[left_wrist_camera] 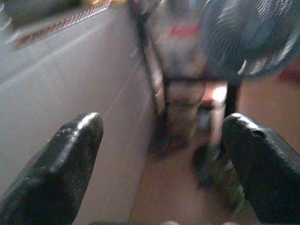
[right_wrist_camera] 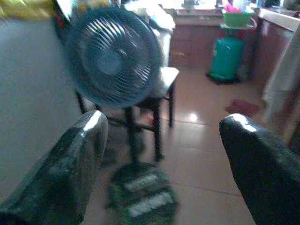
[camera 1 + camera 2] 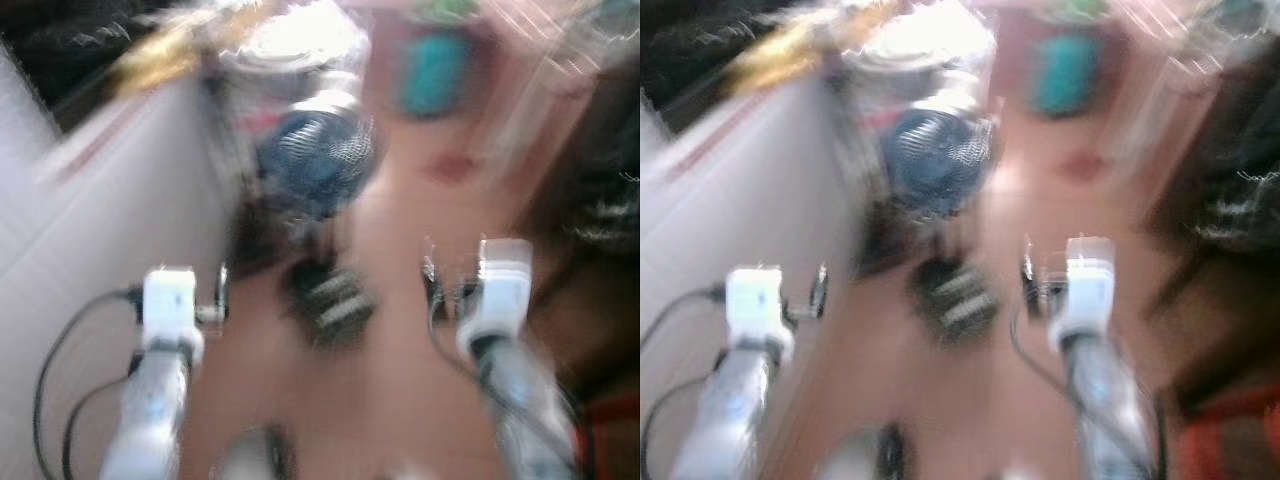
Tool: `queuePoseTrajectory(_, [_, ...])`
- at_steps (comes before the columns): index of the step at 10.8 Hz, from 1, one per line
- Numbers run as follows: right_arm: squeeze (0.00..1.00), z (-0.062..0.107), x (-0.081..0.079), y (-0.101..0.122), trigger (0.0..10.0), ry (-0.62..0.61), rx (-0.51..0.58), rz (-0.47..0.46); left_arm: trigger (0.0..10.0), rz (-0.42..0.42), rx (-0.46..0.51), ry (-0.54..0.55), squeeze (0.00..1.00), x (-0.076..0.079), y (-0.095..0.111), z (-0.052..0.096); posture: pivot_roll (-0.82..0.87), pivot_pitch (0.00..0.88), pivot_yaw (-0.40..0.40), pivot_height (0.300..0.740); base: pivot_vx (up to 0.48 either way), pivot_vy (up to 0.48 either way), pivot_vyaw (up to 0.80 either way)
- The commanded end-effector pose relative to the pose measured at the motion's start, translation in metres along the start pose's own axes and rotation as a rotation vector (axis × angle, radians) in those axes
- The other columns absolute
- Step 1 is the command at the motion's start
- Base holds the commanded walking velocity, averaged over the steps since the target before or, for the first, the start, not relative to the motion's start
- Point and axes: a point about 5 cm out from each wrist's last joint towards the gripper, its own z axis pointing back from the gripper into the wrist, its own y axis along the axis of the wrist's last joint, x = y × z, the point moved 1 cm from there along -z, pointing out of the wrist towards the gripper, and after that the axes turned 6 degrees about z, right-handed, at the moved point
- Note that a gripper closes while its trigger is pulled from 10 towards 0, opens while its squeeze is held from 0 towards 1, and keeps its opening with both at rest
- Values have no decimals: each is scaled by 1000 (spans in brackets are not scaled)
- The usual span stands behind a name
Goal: Setting the table
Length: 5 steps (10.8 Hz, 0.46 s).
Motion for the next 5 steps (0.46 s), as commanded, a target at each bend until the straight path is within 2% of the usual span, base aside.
queuePoseTrajectory(1, [0,-1,-2,-2,10000,3,-7,-11,10000,-10,55,-11,0,1,15,-8,-25,0,70,740,-405,0,0])
queuePoseTrajectory(2, [0,-10,-5,3,10000,18,10,-6,10000,-17,67,-21,0,3,18,-13,-26,0,69,740,-401,240,-494])
queuePoseTrajectory(4, [0,-12,-8,5,10000,36,14,-5,10000,-7,73,-23,0,3,20,-14,-21,0,64,740,-382,249,-800])
queuePoseTrajectory(5, [0,-10,-10,2,10000,36,2,-7,10000,-2,69,-21,0,3,19,-14,-22,0,63,740,-371,266,0])
